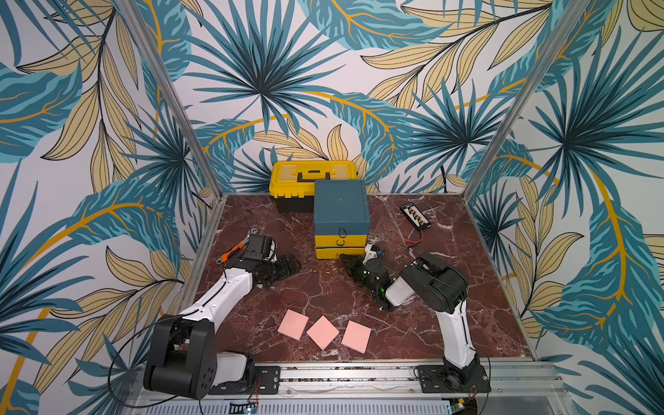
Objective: Please put the sticky notes in the drawer by color
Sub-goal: Open the drawer in the storage box.
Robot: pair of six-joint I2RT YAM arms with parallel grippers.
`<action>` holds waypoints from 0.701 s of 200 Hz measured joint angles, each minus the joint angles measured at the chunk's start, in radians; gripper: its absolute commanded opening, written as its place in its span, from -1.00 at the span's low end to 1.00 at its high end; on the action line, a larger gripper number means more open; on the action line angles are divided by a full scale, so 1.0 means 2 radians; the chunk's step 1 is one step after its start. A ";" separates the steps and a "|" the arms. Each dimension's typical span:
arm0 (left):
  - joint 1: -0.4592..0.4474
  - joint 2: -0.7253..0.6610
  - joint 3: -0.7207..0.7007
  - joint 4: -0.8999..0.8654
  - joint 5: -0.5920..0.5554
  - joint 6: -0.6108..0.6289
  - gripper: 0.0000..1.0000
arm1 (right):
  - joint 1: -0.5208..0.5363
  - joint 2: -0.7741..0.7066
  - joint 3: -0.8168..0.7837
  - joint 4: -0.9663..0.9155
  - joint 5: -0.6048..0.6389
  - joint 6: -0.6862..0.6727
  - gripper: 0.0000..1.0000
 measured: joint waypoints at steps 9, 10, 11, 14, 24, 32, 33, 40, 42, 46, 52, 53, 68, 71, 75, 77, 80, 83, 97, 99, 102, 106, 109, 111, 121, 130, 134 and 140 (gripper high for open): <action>0.000 -0.004 0.000 -0.001 0.000 0.000 0.95 | 0.002 -0.003 -0.006 0.002 0.000 0.000 -0.97; 0.000 -0.005 0.000 -0.001 0.000 0.000 0.95 | 0.002 -0.004 -0.007 0.002 0.000 0.000 -0.97; 0.000 -0.005 0.000 -0.001 0.000 0.000 0.95 | 0.002 -0.004 -0.008 0.002 0.000 0.000 -0.97; 0.000 -0.007 0.000 -0.001 0.000 0.000 0.95 | 0.003 -0.006 -0.010 0.003 0.000 0.000 -0.97; 0.000 -0.012 0.000 -0.002 0.000 0.000 0.95 | 0.006 -0.009 -0.015 0.003 0.000 0.000 -0.97; 0.000 -0.016 0.000 -0.003 0.000 0.000 0.95 | 0.008 -0.012 -0.019 0.004 0.001 0.000 -0.97; 0.000 -0.017 0.000 -0.003 0.000 0.000 0.95 | 0.008 -0.012 -0.019 0.004 0.001 0.000 -0.97; 0.000 -0.020 0.000 -0.004 0.000 0.000 0.95 | 0.010 -0.014 -0.023 0.004 0.001 0.000 -0.97; 0.000 -0.021 0.000 -0.004 0.000 0.000 0.95 | 0.011 -0.015 -0.024 0.004 0.001 0.000 -0.97; 0.000 -0.023 0.000 -0.004 0.000 0.000 0.95 | 0.012 -0.016 -0.026 0.005 0.001 0.000 -0.98; 0.000 -0.026 -0.001 -0.004 0.000 0.000 0.95 | 0.014 -0.019 -0.030 0.005 0.002 0.000 -0.98; 0.000 -0.026 -0.001 -0.004 0.000 0.000 0.95 | 0.014 -0.019 -0.030 0.005 0.002 0.000 -0.97; 0.000 -0.031 -0.005 -0.006 0.000 -0.001 0.95 | 0.021 -0.026 -0.040 0.008 0.004 0.000 -0.97; 0.000 -0.032 -0.006 -0.007 0.000 -0.001 0.95 | 0.022 -0.027 -0.042 0.008 0.005 0.000 -0.98; 0.000 -0.032 -0.007 -0.007 0.000 -0.001 0.95 | 0.025 -0.029 -0.045 0.010 0.006 0.000 -0.97; 0.000 -0.032 -0.007 -0.008 0.000 -0.001 0.95 | 0.026 -0.029 -0.046 0.011 0.007 0.000 -0.97; 0.000 -0.032 -0.007 -0.009 0.000 -0.001 0.95 | 0.028 -0.030 -0.048 0.011 0.008 0.000 -0.97; 0.000 -0.032 -0.007 -0.009 0.000 -0.001 0.95 | 0.030 -0.031 -0.050 0.013 0.009 0.000 -0.97; 0.000 -0.033 -0.007 -0.011 -0.001 -0.002 0.95 | 0.036 -0.036 -0.058 0.015 0.015 0.000 -0.97; 0.000 -0.033 -0.007 -0.012 -0.001 -0.002 0.95 | 0.037 -0.037 -0.060 0.016 0.015 0.000 -0.98; 0.000 -0.033 -0.007 -0.012 -0.001 -0.002 0.95 | 0.038 -0.039 -0.062 0.017 0.017 0.001 -0.97; 0.000 -0.033 -0.007 -0.013 -0.002 -0.002 0.95 | 0.040 -0.040 -0.065 0.019 0.018 0.001 -0.98; 0.000 -0.033 -0.007 -0.014 -0.002 -0.002 0.95 | 0.041 -0.041 -0.068 0.021 0.020 0.001 -0.98; 0.000 -0.033 -0.007 -0.014 -0.002 -0.002 0.95 | 0.043 -0.042 -0.069 0.023 0.021 0.002 -0.98; 0.000 -0.034 -0.007 -0.017 -0.004 -0.002 0.95 | 0.048 -0.046 -0.080 0.028 0.025 0.002 -0.97; 0.000 -0.036 -0.007 -0.019 -0.006 -0.002 0.95 | 0.053 -0.049 -0.088 0.031 0.029 0.004 -0.97; 0.000 -0.036 -0.007 -0.020 -0.006 -0.002 0.95 | 0.056 -0.051 -0.092 0.033 0.031 0.004 -0.97; 0.000 -0.038 -0.007 -0.021 -0.007 -0.002 0.96 | 0.059 -0.053 -0.098 0.036 0.034 0.006 -0.98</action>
